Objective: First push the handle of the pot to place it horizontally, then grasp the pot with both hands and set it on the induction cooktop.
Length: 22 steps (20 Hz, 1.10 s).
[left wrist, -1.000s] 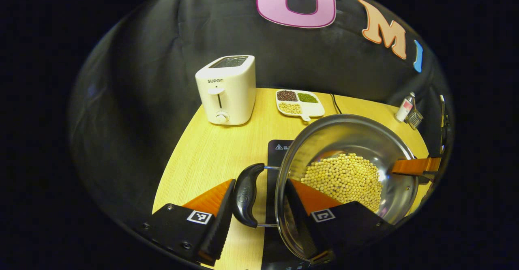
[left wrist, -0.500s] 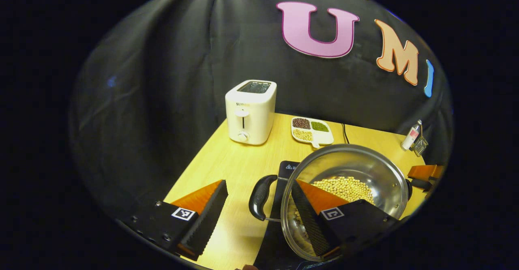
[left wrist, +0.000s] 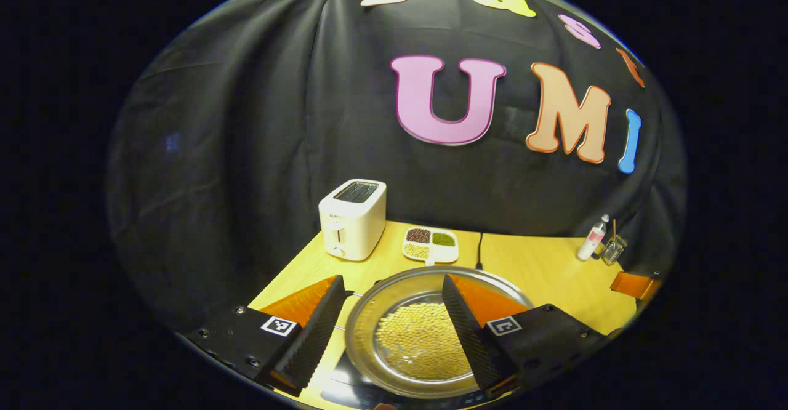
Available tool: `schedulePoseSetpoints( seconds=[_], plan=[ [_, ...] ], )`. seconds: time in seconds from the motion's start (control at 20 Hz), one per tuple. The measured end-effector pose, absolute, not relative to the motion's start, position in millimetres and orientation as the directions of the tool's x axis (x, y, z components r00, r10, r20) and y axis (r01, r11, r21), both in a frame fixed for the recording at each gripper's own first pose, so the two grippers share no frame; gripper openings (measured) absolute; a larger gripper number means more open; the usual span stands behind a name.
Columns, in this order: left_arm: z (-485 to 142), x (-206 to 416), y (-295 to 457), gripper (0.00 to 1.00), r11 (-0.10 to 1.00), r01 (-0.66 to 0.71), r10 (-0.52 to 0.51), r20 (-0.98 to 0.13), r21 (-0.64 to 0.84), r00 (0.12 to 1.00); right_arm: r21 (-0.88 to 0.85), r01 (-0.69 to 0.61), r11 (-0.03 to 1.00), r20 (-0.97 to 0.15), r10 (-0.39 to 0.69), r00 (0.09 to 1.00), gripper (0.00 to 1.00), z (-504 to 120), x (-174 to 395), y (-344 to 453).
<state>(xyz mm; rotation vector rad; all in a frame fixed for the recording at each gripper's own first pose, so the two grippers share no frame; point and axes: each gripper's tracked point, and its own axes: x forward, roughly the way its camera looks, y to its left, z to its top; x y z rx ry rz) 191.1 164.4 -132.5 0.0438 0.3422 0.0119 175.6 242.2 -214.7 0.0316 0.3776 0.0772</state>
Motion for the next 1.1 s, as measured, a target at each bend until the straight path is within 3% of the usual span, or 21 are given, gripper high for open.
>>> schedulePoseSetpoints(
  seconds=[0.5,0.55,0.6,0.65,0.7,0.75,1.1],
  plan=[
    [-32.9,123.7,19.2,0.96,1.0,-0.001,0.001,-0.122,-0.001,0.993,-0.071,-0.24,0.968,-0.109,0.232,0.967,0.99,-50.8,143.1,175.0],
    [-26.4,118.9,7.1,0.92,1.0,0.006,-0.007,-0.096,-0.012,0.995,-0.078,-0.247,0.966,-0.078,0.241,0.967,0.99,-34.7,138.2,167.0],
    [-21.1,114.4,-5.9,0.96,1.0,0.014,-0.016,-0.079,-0.021,0.997,-0.088,-0.249,0.964,-0.04,0.247,0.968,0.99,-17.1,134.1,158.5],
    [-19.5,109.2,-15.4,0.92,0.999,0.018,-0.02,-0.068,-0.027,0.997,-0.102,-0.244,0.964,0.002,0.245,0.969,0.91,-0.3,129.1,149.4],
    [-16.6,104.9,-25.7,0.92,0.999,0.027,-0.028,-0.064,-0.027,0.998,-0.114,-0.235,0.965,0.035,0.241,0.97,0.91,16.2,124.9,138.8],
    [-14.4,97.2,-33.9,0.99,0.999,0.033,-0.034,-0.056,-0.025,0.998,-0.125,-0.23,0.965,0.055,0.238,0.97,0.91,25.5,116.4,129.6],
    [15.6,70.7,-67.5,0.92,0.997,0.055,-0.057,0.037,0.046,0.998,-0.167,-0.093,0.982,0.107,0.112,0.988,0.91,45.7,69.9,46.7]
  ],
)
